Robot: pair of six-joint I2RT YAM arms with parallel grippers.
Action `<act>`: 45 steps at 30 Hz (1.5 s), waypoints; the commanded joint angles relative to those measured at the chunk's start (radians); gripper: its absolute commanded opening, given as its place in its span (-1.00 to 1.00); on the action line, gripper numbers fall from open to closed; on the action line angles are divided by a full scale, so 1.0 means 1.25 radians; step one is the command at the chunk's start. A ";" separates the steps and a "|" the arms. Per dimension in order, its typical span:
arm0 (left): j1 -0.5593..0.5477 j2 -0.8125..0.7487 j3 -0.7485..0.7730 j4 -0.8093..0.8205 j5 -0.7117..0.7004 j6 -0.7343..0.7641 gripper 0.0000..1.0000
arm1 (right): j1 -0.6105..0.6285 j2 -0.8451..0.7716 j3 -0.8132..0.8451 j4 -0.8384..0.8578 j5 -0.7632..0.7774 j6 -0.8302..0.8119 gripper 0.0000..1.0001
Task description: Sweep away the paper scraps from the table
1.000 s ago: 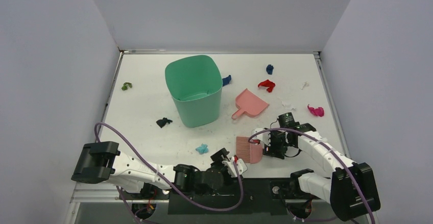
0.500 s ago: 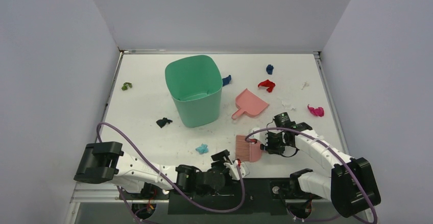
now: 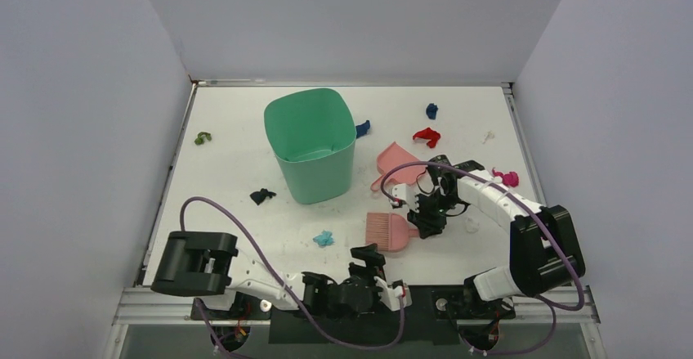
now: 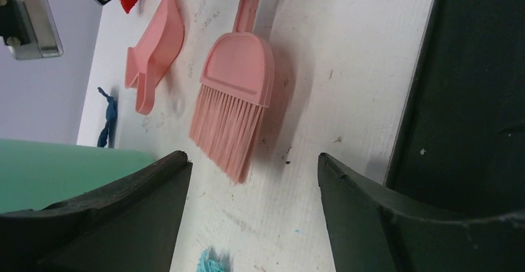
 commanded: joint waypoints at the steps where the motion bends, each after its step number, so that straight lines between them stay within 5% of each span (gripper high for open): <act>1: 0.003 0.080 0.035 0.154 -0.030 0.123 0.47 | 0.000 0.017 0.012 -0.074 -0.064 0.006 -0.89; 11: 0.015 0.282 0.071 0.400 -0.117 0.303 0.41 | 0.001 0.009 0.016 -0.117 -0.094 -0.003 -0.89; 18: 0.025 0.373 0.073 0.643 -0.168 0.456 -0.13 | 0.001 0.007 0.016 -0.127 -0.099 -0.013 -0.89; 21: 0.030 0.384 0.062 0.748 -0.181 0.506 -0.68 | 0.000 -0.004 0.017 -0.136 -0.103 -0.022 -0.88; 22: 0.032 0.383 0.060 0.769 -0.187 0.517 -0.97 | 0.000 -0.010 0.020 -0.145 -0.108 -0.027 -0.84; 26: 0.032 0.355 0.040 0.786 -0.200 0.527 -1.00 | -0.032 -0.054 0.066 -0.194 -0.139 -0.057 -0.60; 29: 0.031 0.302 0.012 0.784 -0.217 0.509 -1.00 | -0.061 -0.068 0.136 -0.247 -0.173 -0.072 -0.19; 36: 0.004 0.056 -0.046 0.496 -0.210 0.289 -1.00 | -0.088 -0.115 0.244 -0.281 -0.254 -0.077 0.41; 40: 0.001 -0.109 -0.018 0.137 -0.094 0.031 -1.00 | -0.086 -0.143 0.270 -0.287 -0.269 -0.078 0.48; 45: -0.003 -0.222 -0.027 -0.005 -0.027 -0.125 -1.00 | -0.080 -0.193 0.275 -0.346 -0.318 -0.153 0.49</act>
